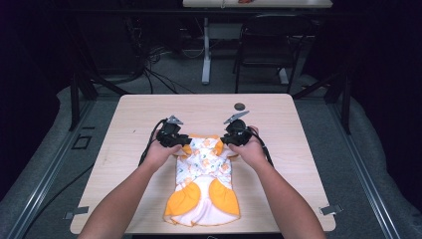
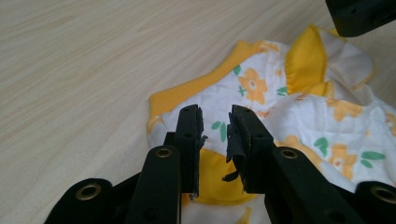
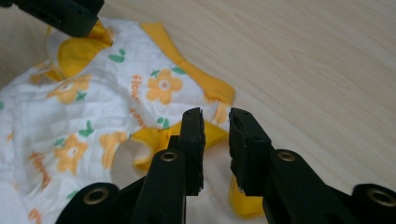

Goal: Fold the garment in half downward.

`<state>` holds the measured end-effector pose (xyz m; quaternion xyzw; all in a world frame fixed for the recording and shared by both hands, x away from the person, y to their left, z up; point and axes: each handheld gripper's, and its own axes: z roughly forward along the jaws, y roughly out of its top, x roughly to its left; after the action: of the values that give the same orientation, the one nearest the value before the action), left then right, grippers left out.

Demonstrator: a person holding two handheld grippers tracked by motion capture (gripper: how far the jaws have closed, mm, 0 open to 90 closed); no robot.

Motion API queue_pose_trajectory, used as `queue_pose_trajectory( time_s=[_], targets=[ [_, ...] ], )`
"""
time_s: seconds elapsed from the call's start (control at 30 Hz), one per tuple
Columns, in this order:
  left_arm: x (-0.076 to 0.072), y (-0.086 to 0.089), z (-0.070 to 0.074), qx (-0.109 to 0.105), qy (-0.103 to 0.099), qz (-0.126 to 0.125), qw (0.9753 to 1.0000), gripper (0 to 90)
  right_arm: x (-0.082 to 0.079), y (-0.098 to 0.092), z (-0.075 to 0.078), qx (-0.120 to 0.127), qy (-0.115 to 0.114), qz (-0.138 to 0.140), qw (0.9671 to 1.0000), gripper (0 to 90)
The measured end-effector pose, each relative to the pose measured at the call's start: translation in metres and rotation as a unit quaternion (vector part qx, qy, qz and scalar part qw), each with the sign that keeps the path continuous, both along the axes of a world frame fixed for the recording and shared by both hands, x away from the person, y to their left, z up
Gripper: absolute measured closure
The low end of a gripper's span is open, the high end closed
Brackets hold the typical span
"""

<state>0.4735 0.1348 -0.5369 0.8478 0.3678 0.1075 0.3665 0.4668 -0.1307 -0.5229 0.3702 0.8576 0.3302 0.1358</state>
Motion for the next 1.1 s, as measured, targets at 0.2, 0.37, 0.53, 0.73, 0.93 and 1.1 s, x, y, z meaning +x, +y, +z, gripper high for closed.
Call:
queue_pose_trajectory(
  time_s=[0.2, 0.37, 0.53, 0.73, 0.93, 1.1],
  targets=[
    [0.008, -0.001, -0.008, 0.010, -0.001, 0.003, 0.9999, 74.2, 0.013, 0.005, -0.011, -0.010, 0.006, -0.019, 0.9998, 79.1],
    [0.015, 0.004, -0.017, 0.010, 0.009, 0.017, 0.9998, 73.9, 0.021, 0.009, -0.019, -0.010, 0.011, -0.034, 0.9993, 75.0],
    [0.017, 0.004, -0.021, 0.012, 0.017, 0.024, 0.9995, 68.5, 0.026, 0.012, -0.026, -0.010, 0.018, -0.041, 0.9990, 70.8],
    [0.017, 0.003, -0.027, 0.022, 0.021, 0.028, 0.9991, 61.4, 0.025, 0.014, -0.032, -0.016, 0.039, -0.037, 0.9984, 66.3],
    [0.016, 0.006, -0.031, 0.024, 0.024, 0.030, 0.9990, 58.2, 0.025, 0.010, -0.038, -0.016, 0.055, -0.034, 0.9978, 63.4],
    [0.015, 0.006, -0.033, 0.021, 0.024, 0.030, 0.9991, 59.6, 0.023, 0.011, -0.041, -0.028, 0.053, -0.029, 0.9978, 63.8]
  ],
)
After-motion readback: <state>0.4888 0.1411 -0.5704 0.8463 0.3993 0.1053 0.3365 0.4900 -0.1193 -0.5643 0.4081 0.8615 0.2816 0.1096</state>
